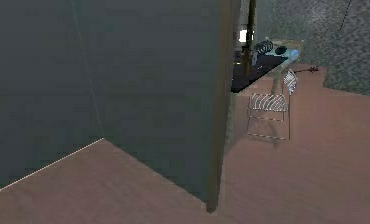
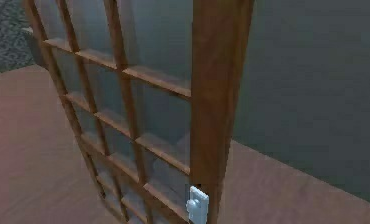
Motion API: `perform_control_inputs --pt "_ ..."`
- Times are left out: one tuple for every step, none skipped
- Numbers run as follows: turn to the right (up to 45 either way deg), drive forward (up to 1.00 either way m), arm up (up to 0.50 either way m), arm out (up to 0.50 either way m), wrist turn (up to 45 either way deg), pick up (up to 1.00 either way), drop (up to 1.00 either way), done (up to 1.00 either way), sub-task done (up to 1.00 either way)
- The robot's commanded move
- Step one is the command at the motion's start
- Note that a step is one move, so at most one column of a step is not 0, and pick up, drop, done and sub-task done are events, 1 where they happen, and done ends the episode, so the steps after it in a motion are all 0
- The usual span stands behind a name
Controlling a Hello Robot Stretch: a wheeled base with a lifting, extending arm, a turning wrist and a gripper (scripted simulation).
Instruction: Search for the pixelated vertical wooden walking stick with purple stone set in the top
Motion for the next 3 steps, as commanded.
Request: perform_control_inputs --pt "33.0 0.00 0.00 0.00 0.0 0.00 0.00 0.00 0.00" --pt "0.0 1.00 0.00 0.00 0.0 0.00 0.00 0.00 0.00" --pt "3.0 0.00 0.00 0.00 0.0 0.00 0.00 0.00 0.00"
